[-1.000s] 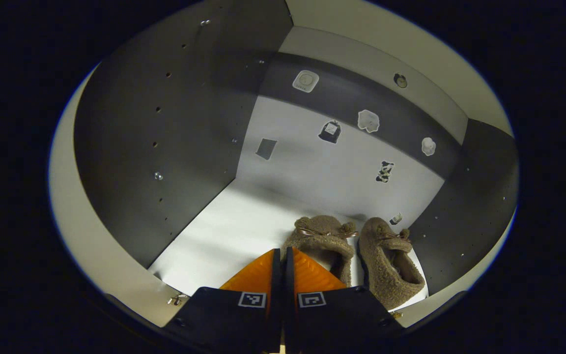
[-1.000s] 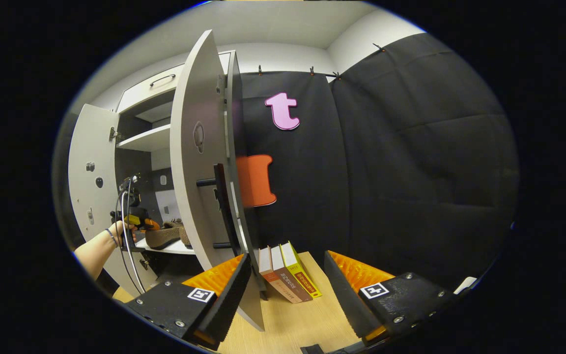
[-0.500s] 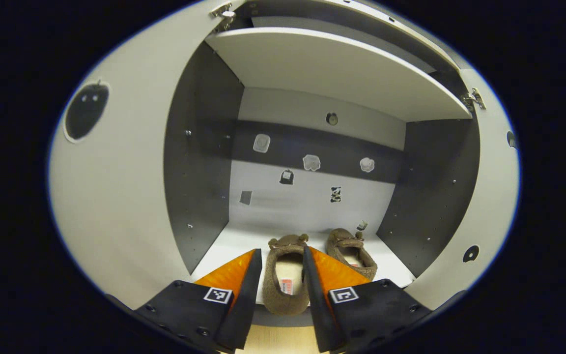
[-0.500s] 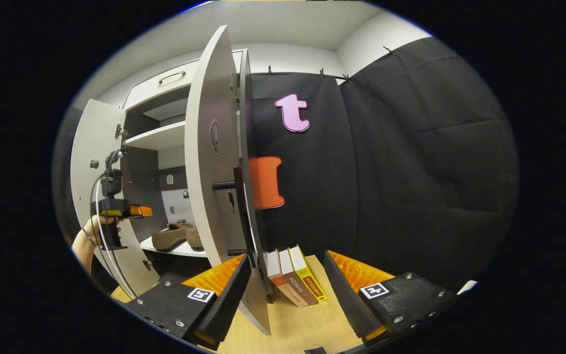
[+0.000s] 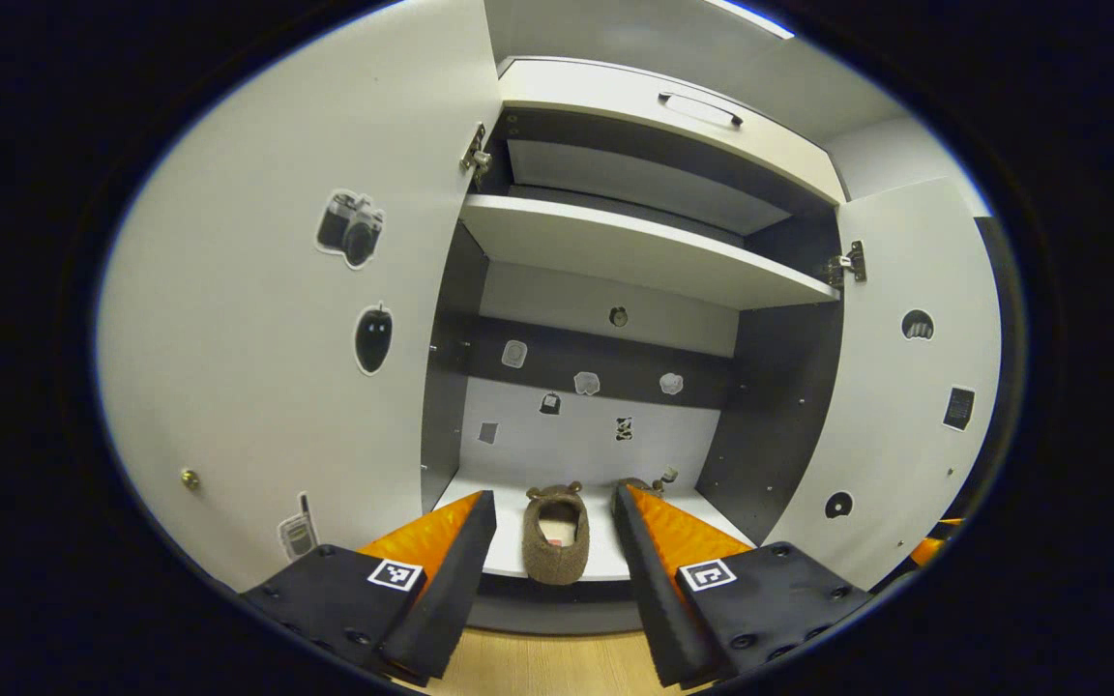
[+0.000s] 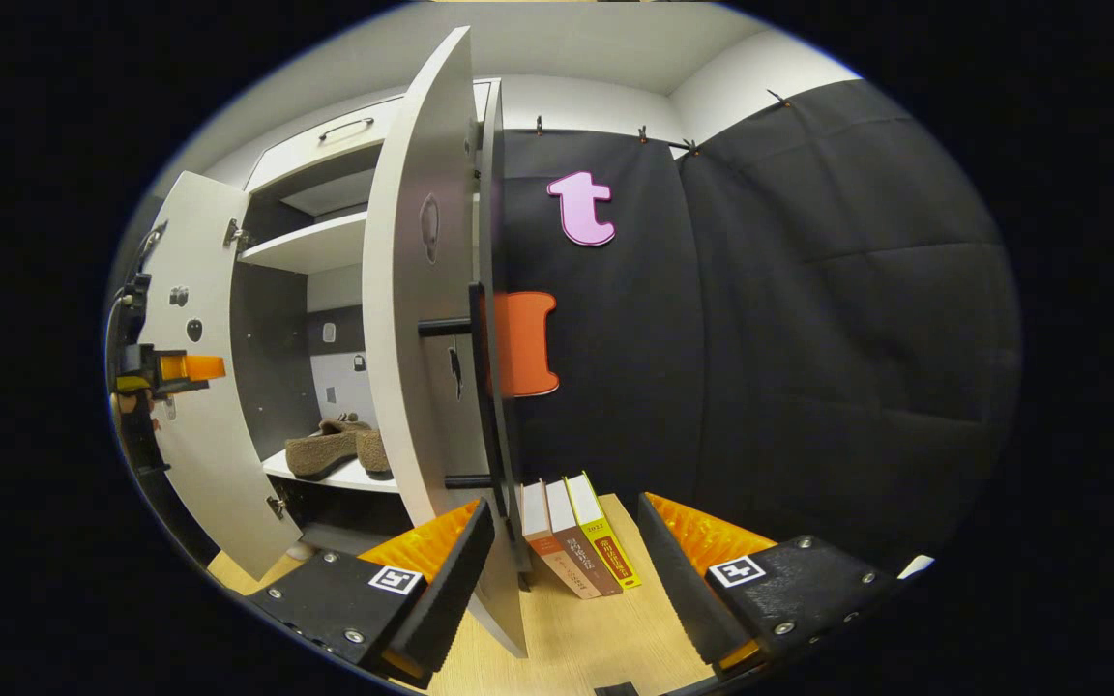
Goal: Grab one shoe with the right hand and put it into the shoe cabinet, grab the other shoe with the left hand and put it into the shoe cabinet; then close the right door with the right hand and the left door with the left hand.
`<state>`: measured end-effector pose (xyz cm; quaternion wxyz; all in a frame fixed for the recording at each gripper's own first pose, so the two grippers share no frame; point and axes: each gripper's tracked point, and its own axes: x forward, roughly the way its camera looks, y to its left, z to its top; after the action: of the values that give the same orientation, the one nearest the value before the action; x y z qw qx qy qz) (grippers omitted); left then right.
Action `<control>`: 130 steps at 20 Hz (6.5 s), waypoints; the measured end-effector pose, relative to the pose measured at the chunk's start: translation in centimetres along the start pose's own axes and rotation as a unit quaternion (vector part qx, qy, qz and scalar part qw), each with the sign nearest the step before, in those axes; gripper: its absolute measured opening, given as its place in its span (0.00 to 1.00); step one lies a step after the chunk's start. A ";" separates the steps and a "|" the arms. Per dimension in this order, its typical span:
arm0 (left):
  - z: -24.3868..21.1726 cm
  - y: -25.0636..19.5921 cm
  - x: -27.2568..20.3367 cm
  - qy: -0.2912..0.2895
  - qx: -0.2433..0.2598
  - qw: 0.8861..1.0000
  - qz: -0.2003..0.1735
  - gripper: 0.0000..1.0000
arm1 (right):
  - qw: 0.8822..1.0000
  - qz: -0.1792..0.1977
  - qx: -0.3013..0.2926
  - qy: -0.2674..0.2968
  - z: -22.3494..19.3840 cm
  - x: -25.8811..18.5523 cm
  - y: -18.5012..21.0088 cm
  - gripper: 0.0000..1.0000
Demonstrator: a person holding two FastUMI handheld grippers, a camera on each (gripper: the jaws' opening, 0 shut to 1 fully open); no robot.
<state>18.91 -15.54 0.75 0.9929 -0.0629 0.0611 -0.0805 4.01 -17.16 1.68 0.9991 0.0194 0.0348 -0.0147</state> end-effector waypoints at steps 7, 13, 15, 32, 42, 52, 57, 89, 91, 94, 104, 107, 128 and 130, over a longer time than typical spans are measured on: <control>0.4 1.7 -6.0 -0.010 0.005 1.000 -0.016 0.97 | 1.000 -0.011 -0.021 -0.001 -0.2 0.5 0.6 0.92; 0.3 3.5 -10.8 -0.019 0.008 1.000 -0.023 0.96 | 0.999 -0.038 -0.023 0.001 -0.1 0.1 1.5 0.89; 0.4 5.0 -11.6 -0.020 -0.002 1.000 -0.025 0.96 | 0.999 -0.049 -0.020 0.000 -0.2 -0.1 1.7 0.89; 0.9 15.2 -17.3 -0.047 -0.010 0.999 0.008 0.97 | 1.000 0.024 -0.009 -0.001 -0.7 2.1 14.7 0.80; -3.5 20.8 -15.7 -0.027 0.010 0.998 0.059 0.96 | 0.997 0.076 -0.023 -0.018 1.0 3.4 20.7 0.92; -11.1 21.6 -11.0 0.014 0.004 0.999 0.042 0.97 | 0.996 0.070 -0.031 -0.042 3.8 2.6 20.9 0.92; -12.4 20.7 -10.2 0.024 0.001 1.000 0.020 0.97 | 0.997 0.059 -0.027 -0.048 4.3 1.7 19.8 0.92; -14.3 11.5 -5.3 0.039 -0.016 0.999 -0.026 0.95 | 0.995 0.066 -0.011 -0.071 5.5 0.0 12.4 0.92; -14.4 11.1 -5.1 0.042 -0.013 0.999 -0.022 0.95 | 0.995 0.071 -0.012 -0.071 5.5 0.6 12.2 0.92; -14.2 10.0 -4.5 0.045 0.002 0.999 -0.027 0.92 | 0.994 0.077 -0.011 -0.076 5.9 1.4 12.1 0.92; -15.1 5.0 3.6 0.055 0.017 0.998 -0.033 0.94 | 0.995 0.062 0.001 -0.083 7.0 4.0 8.2 0.92; -15.6 4.6 5.2 0.063 0.030 0.997 -0.020 0.97 | 0.995 0.057 0.009 -0.083 7.0 4.5 6.9 0.92; -15.5 3.8 6.6 0.066 0.034 0.997 0.006 0.97 | 0.996 0.053 -0.002 -0.073 6.2 6.0 4.6 0.92; -15.4 3.7 6.7 0.066 0.039 0.997 0.010 0.97 | 0.996 0.054 -0.001 -0.069 5.9 6.3 4.6 0.92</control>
<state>23.98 -14.78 -15.69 0.9891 -0.0183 0.1241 -0.0771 10.81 -12.98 7.25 0.9985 0.0194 -0.0357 0.0377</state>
